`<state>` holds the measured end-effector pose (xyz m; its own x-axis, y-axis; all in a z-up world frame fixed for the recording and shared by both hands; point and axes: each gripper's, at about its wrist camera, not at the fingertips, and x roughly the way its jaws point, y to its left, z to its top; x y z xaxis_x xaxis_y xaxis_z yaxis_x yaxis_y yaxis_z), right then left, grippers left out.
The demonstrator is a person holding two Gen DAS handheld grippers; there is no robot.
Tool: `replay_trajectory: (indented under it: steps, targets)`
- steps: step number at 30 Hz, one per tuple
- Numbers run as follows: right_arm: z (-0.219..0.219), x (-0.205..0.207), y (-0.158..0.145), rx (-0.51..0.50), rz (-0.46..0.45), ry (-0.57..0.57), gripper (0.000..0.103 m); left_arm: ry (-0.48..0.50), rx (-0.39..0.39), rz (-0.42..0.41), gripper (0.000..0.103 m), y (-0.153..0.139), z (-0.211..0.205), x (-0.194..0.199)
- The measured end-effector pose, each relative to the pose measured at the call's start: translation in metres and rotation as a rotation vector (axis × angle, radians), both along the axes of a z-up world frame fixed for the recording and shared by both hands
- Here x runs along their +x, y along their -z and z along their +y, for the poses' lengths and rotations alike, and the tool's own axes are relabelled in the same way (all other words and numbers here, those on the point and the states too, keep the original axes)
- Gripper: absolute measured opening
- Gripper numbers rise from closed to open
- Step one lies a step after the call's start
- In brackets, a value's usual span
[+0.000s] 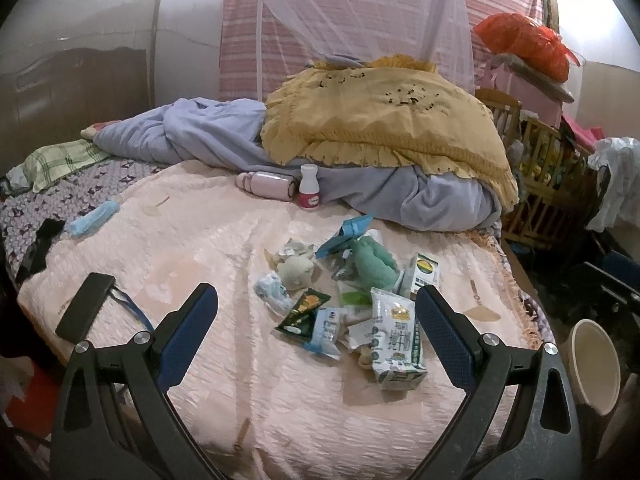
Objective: Collect trash
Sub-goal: 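Grasp the blue snack packet with the left tool while the right tool grasps the white sponge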
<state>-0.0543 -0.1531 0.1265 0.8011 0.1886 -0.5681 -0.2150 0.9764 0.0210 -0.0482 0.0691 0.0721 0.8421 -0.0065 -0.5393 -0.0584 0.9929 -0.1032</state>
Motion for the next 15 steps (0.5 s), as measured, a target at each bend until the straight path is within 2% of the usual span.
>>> replay_trajectory:
  steps: [8, 15]
  targets:
    - [0.010, 0.012, 0.019, -0.008, 0.045, -0.036, 0.103, -0.028, 0.012, 0.030, 0.099, 0.013, 0.006, 0.007]
    - [-0.008, 0.028, 0.046, -0.017, 0.104, -0.046, 0.103, -0.028, 0.013, 0.066, 0.099, 0.023, -0.005, 0.022]
